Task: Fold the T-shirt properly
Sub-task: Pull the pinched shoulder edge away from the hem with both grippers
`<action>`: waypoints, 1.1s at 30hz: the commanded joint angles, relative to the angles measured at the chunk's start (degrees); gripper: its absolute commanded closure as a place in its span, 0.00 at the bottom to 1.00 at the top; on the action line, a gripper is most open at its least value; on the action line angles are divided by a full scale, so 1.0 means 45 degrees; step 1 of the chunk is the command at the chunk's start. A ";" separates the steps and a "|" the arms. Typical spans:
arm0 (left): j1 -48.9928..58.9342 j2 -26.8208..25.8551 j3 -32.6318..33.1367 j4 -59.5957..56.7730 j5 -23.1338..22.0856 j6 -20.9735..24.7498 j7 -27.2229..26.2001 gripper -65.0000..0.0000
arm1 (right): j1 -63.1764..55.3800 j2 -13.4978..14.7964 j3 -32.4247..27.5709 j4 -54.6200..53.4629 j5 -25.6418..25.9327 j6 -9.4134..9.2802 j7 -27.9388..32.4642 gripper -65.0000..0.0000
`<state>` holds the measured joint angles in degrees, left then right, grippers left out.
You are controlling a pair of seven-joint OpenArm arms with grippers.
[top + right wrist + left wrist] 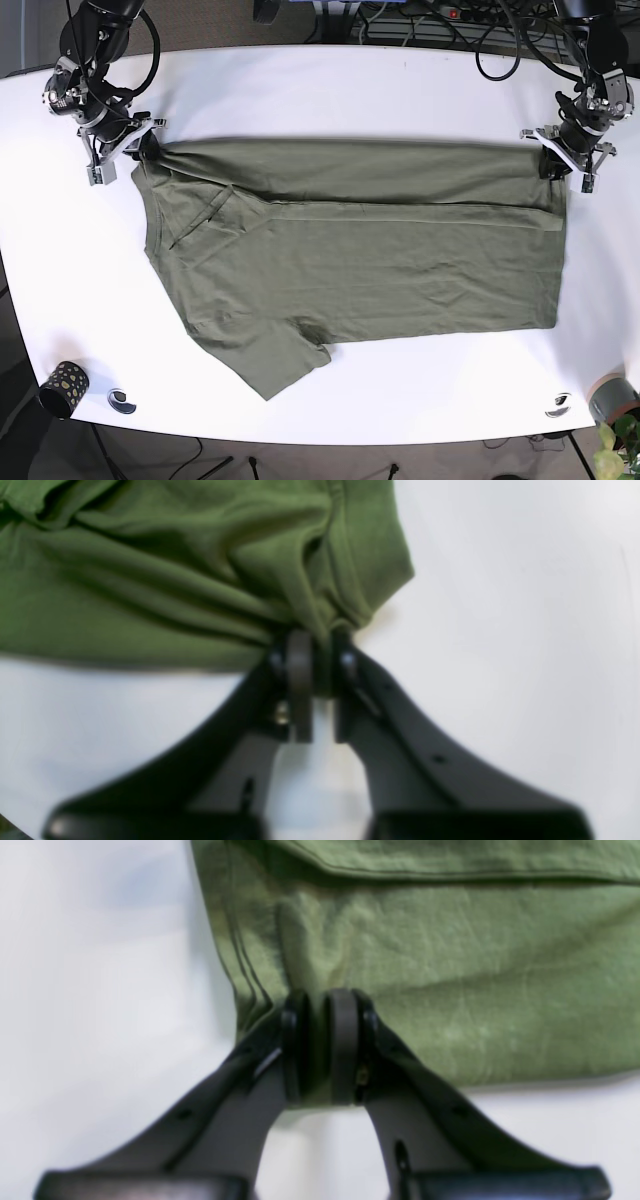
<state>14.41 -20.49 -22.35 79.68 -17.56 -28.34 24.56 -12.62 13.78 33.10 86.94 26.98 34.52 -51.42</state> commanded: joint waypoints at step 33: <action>0.3879 -0.0106 -0.2955 0.1077 0.0357 -0.2308 0.0257 0.91 | -0.5156 -0.0357 0.0624 0.4232 -0.0047 -0.0063 -0.0207 1.00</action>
<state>30.55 -20.16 -34.48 84.23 -17.34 -38.24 24.16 -34.76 12.23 33.80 104.18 26.59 34.44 -52.77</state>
